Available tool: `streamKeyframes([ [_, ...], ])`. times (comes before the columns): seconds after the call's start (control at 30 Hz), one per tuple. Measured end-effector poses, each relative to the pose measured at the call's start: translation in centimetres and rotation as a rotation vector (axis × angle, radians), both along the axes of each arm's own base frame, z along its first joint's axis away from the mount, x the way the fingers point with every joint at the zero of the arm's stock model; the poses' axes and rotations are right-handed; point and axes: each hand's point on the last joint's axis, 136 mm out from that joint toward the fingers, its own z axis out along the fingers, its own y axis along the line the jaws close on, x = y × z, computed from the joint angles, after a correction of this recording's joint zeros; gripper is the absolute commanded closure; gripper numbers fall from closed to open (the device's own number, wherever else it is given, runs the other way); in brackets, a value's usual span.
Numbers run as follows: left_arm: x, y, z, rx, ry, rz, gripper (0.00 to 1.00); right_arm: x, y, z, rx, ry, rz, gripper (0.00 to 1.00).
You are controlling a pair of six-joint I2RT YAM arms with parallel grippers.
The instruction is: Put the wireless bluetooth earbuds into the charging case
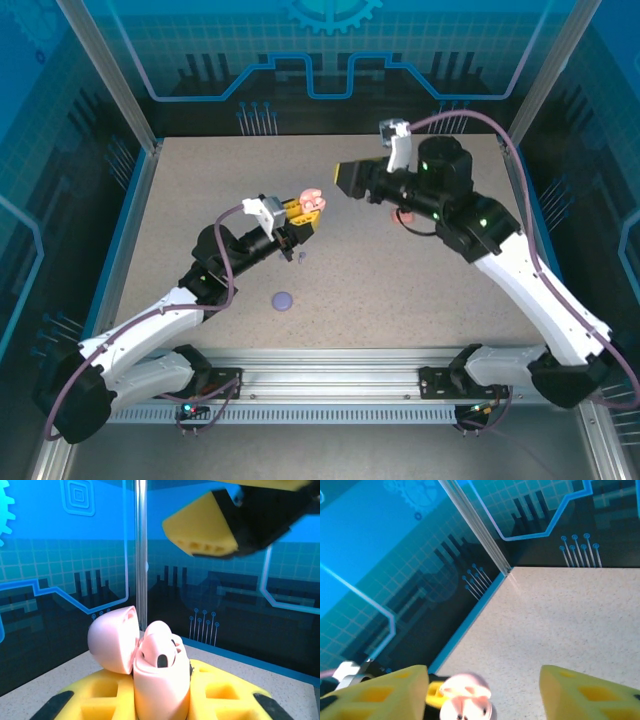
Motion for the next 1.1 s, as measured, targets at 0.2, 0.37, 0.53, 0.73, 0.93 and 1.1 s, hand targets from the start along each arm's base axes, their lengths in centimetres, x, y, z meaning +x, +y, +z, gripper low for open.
streamKeyframes([
  [0.2,-0.4,-0.8,-1.1,0.038,0.016,-0.05,1.0,2.3,1.3,-1.4,-0.111,0.089,-0.005,1.0],
  [0.37,-0.4,-1.5,-2.5,0.067,0.052,-0.087,1.0,3.3,2.7,-4.2,-0.178,0.187,0.027,1.0],
  [0.53,-0.5,-1.9,-2.1,0.072,0.053,-0.109,1.0,4.1,4.4,-6.2,-0.219,0.257,0.076,1.0],
  [0.73,-0.5,-1.9,-1.3,0.063,0.037,-0.114,1.0,4.2,5.7,-8.2,-0.263,0.311,0.123,1.0],
  [0.93,-0.5,-1.9,-1.2,0.063,0.037,-0.114,1.0,2.9,6.3,-9.0,-0.289,0.335,0.168,1.0],
  [1.1,-0.6,-2.2,-1.7,0.075,0.047,-0.128,1.0,2.0,5.7,-9.0,-0.286,0.326,0.166,1.0],
])
